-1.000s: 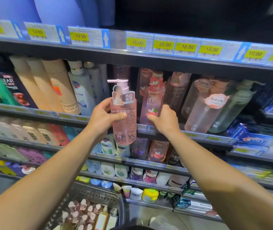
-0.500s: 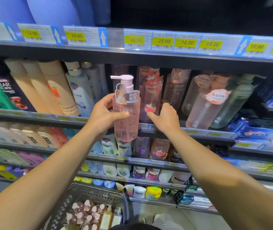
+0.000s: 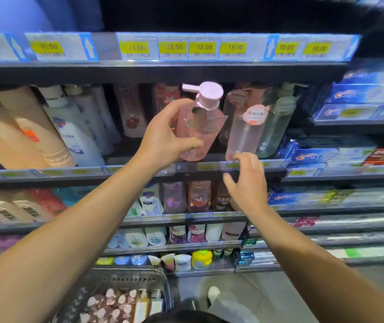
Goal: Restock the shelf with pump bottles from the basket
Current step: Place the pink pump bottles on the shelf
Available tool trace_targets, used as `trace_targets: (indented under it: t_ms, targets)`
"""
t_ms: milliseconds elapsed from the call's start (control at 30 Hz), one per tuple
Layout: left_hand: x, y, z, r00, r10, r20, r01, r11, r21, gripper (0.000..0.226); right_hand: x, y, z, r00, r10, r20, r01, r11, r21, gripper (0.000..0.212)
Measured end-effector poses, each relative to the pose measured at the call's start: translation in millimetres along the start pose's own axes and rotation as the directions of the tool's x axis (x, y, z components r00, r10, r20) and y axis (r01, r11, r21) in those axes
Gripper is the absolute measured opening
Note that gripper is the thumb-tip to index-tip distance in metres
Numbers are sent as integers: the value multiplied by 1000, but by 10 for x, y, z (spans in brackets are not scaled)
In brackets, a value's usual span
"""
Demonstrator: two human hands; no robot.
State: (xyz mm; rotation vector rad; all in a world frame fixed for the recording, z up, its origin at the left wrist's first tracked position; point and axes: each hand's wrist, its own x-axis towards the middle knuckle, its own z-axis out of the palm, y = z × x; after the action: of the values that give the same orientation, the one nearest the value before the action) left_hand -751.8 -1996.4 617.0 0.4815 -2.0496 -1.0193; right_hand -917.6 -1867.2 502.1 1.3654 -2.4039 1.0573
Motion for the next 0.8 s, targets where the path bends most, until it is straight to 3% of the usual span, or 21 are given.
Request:
trace_targets:
  t_ms: [200, 300, 567, 800]
  targets:
    - [142, -95, 320, 1000, -8, -4, 9, 997, 75, 68, 75, 279, -205, 988, 142, 59, -136, 985, -108, 57]
    - [203, -160, 461, 997, -76, -30, 79, 991, 106, 67, 97, 310, -247, 980, 172, 98, -160, 979, -124, 59]
    - [345, -319, 646, 960, -271, -67, 280, 931, 233, 50, 89, 263, -268, 983, 151, 109, -141, 986, -90, 55]
    - [516, -195, 667, 925, -368, -92, 376, 858, 351, 47, 136, 57, -268, 999, 13, 40, -13, 1000, 6, 44]
